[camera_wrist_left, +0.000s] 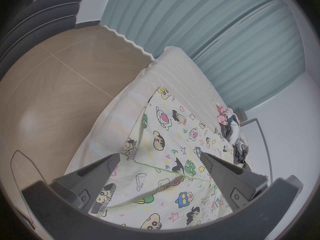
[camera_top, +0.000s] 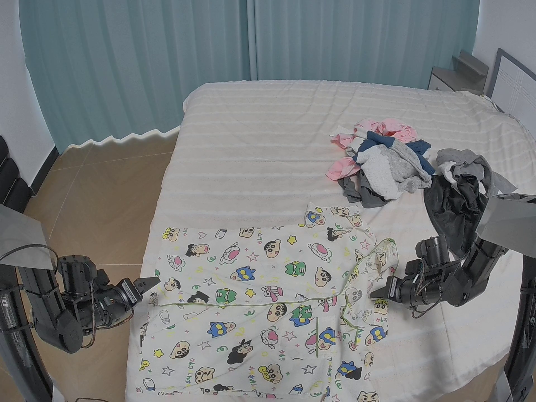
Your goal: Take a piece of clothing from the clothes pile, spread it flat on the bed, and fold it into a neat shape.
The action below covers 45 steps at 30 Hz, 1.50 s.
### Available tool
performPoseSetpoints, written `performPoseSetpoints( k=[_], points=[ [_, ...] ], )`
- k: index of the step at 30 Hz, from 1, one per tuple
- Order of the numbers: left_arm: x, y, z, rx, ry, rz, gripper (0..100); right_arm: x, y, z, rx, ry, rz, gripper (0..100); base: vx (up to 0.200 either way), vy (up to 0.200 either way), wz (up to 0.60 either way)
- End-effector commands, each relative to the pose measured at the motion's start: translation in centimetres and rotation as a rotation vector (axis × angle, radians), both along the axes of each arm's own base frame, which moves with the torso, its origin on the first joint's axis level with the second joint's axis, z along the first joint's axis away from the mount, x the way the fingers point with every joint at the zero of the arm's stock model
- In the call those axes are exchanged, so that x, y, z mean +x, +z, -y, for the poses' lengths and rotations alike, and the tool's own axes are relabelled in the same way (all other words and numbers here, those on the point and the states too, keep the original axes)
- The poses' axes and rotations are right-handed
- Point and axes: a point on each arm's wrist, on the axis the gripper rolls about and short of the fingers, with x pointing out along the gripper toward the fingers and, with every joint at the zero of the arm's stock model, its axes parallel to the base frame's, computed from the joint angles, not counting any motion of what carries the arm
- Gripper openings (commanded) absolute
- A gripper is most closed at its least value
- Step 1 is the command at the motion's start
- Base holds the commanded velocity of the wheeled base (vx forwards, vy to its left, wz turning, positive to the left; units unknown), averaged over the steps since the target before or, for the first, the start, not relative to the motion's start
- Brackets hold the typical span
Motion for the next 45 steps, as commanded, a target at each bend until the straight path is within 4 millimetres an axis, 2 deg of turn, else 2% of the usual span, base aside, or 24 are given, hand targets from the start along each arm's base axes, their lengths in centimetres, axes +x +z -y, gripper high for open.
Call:
performPoseSetpoints(
  k=[1, 9, 18, 29, 37, 45],
  points=[
    [-0.4, -0.8, 0.0, -0.003, 0.000, -0.022, 100, 0.0, 0.1, -0.4, 0.013, -0.009, 0.014, 0, 0.000, 0.000, 0.00],
    [-0.3, -0.8, 0.0, -0.003, 0.000, -0.021, 100, -0.5, 1.5, 0.6, 0.015, -0.043, 0.037, 0, 0.000, 0.000, 0.00],
    [-0.4, -1.1, 0.0, -0.003, 0.000, -0.036, 100, -0.8, 3.3, 3.6, 0.015, -0.122, 0.075, 0, 0.000, 0.000, 0.00],
    [-0.4, -1.5, 0.0, -0.003, -0.002, -0.053, 100, -0.7, 3.8, 6.3, -0.063, -0.119, 0.104, 0, 0.000, 0.000, 0.00],
    [-0.5, -1.7, 0.0, 0.012, -0.012, -0.055, 100, -0.2, 4.1, 7.3, -0.098, -0.112, 0.126, 0, 0.000, 0.000, 0.00],
    [-0.5, -1.7, 0.0, 0.012, -0.012, -0.055, 100, -0.8, 3.4, 7.9, -0.158, -0.066, 0.053, 0, 0.000, 0.000, 0.00]
  ],
)
